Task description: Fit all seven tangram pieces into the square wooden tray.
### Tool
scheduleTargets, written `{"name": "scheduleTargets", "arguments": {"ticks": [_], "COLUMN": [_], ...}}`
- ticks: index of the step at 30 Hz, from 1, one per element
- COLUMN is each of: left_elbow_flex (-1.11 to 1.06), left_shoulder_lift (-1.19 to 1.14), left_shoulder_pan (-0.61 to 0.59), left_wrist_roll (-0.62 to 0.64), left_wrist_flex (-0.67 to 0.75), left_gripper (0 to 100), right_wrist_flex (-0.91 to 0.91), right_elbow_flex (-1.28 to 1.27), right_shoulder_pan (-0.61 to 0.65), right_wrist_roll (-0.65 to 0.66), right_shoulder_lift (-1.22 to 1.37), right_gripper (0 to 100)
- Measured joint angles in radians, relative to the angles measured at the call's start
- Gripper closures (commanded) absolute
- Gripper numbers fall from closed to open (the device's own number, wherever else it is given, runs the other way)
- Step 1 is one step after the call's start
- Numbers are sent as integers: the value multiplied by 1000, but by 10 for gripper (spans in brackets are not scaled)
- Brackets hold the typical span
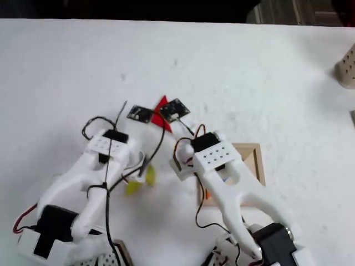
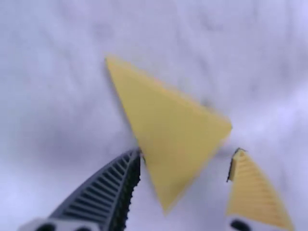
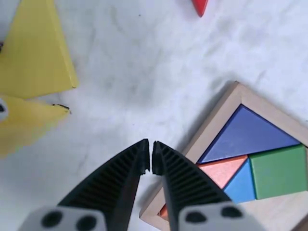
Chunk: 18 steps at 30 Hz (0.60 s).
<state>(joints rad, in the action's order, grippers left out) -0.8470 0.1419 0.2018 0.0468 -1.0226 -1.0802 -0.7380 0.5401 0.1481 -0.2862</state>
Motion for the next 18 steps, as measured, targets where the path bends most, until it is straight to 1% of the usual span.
{"name": "scheduleTargets", "arguments": {"ticks": [4, 9, 14, 18], "left_elbow_flex": [0, 40, 94, 123], "left_shoulder_lift": [-43, -63, -130, -164], "left_shoulder_pan": [0, -2, -8, -9], "left_wrist_roll": [2, 11, 58, 63], "left_wrist_flex": [71, 89, 112, 110], "left_gripper": [675, 675, 672, 675], "right_wrist_flex": [0, 0, 0, 0], "right_elbow_flex": [0, 0, 0, 0], "right_shoulder_pan": [0, 0, 0, 0], "right_wrist_roll": [0, 0, 0, 0], "right_shoulder_lift": [0, 0, 0, 0], "right_gripper": [981, 981, 981, 981]}}
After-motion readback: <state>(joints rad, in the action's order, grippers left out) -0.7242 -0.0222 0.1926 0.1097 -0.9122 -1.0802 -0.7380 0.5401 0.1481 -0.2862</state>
